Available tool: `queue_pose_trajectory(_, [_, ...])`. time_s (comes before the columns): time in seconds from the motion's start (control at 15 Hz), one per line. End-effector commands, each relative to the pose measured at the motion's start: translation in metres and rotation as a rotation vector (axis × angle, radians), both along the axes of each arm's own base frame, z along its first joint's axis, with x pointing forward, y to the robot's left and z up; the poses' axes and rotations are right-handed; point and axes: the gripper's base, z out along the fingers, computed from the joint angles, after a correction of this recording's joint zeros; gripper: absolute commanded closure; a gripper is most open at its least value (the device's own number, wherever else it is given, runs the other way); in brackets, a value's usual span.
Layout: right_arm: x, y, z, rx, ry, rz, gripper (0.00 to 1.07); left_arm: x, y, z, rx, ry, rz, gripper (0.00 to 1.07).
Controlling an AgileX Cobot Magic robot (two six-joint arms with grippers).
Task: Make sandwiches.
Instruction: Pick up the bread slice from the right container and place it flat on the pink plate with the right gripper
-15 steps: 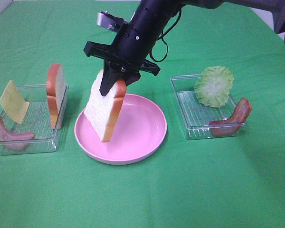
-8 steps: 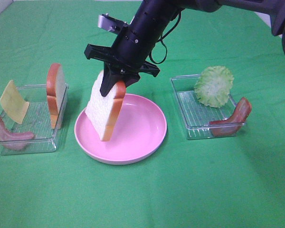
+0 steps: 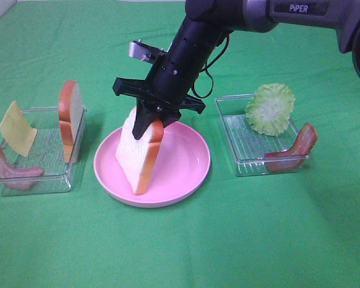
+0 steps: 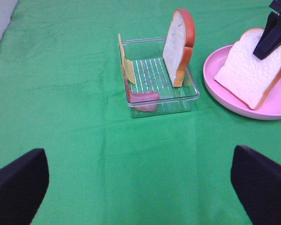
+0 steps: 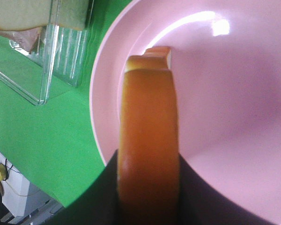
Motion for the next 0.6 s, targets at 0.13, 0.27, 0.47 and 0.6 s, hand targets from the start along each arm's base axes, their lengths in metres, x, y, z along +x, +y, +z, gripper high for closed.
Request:
queue_pose_trajectory(0.13, [-0.001,-0.003,-0.011,-0.029,-0.003,0.02,0.87,0.0,0.0,-0.001,0.0,0.004,0.0,0.07])
queue_pose_trajectory(0.27, [0.0,-0.007,-0.013,-0.082,-0.014,0.014,0.66,0.0,0.0,-0.001,0.0,0.004,0.0,0.07])
queue_pose_trajectory(0.47, [0.001,-0.01,-0.009,-0.11,-0.039,0.026,0.41,0.0,0.0,-0.001,0.0,0.004,0.0,0.07])
queue_pose_trajectory(0.6, [0.003,-0.013,0.003,-0.123,-0.097,0.033,0.4,0.0,0.0,-0.001,0.0,0.004,0.0,0.07])
